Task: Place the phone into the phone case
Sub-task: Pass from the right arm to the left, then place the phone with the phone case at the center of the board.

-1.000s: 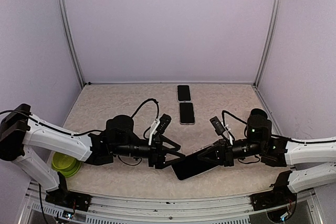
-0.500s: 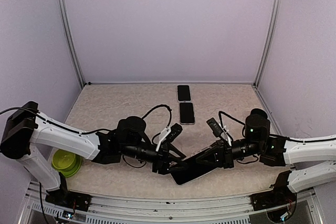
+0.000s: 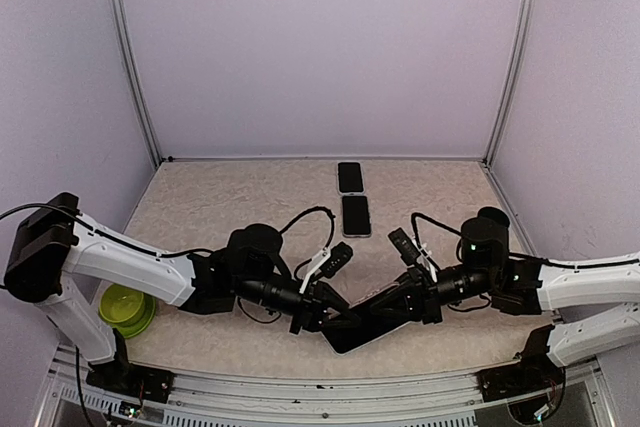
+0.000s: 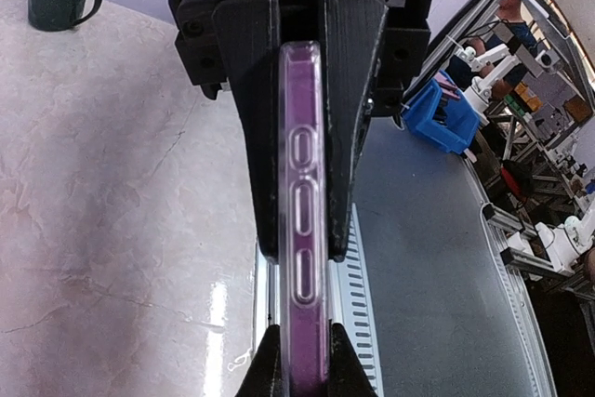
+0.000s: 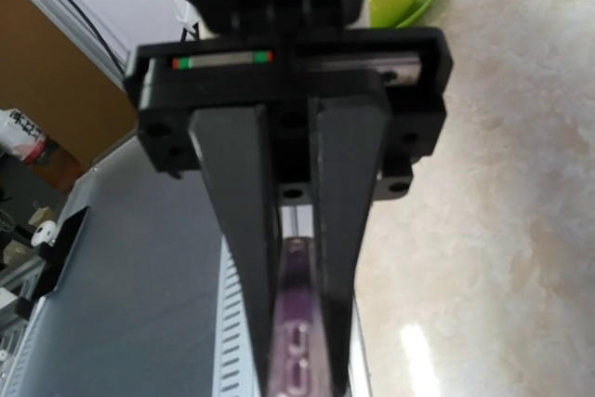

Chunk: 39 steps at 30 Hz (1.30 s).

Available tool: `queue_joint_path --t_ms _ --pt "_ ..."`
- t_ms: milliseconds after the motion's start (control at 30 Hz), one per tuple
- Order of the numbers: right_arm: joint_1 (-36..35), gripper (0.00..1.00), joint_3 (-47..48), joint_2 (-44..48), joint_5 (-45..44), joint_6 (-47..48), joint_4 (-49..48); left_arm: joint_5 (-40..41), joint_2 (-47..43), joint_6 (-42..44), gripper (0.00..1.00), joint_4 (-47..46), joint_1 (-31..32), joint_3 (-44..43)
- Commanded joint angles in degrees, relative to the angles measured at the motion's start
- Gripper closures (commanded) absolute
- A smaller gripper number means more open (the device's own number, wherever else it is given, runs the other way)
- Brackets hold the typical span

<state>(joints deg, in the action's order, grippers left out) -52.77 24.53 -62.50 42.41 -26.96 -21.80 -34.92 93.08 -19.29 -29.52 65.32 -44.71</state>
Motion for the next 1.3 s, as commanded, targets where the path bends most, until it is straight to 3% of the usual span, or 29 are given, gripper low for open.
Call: queue_joint_path --t_ms 0,167,233,333,633,800,1267 --pt "-0.55 0.82 3.04 3.04 -4.76 -0.71 1.37 3.93 0.11 -0.05 1.0 -3.53 -0.69 1.19" --pt "0.34 0.35 3.33 5.82 -11.87 -1.07 4.58 7.9 -2.04 -7.15 1.0 -10.85 -3.71 5.62" --pt "1.08 0.24 3.24 7.0 -14.28 -1.82 5.6 8.97 -3.14 -10.37 1.0 -14.97 -4.96 7.58" --pt "2.01 0.15 3.17 8.48 -17.8 -2.83 7.05 12.4 -4.48 -14.03 1.0 -17.44 -5.8 9.06" --pt "3.46 0.11 2.71 9.42 -27.22 -7.9 9.68 24.6 -2.5 -26.05 1.0 -20.18 -5.75 7.89" --pt "3.69 0.11 3.32 9.15 -32.42 -11.02 11.95 33.49 0.79 -33.78 1.0 -16.92 -5.49 4.63" --pt "4.21 0.11 2.71 13.03 -41.53 -15.86 18.2 39.06 11.08 -46.03 1.0 -9.33 -5.46 -6.57"
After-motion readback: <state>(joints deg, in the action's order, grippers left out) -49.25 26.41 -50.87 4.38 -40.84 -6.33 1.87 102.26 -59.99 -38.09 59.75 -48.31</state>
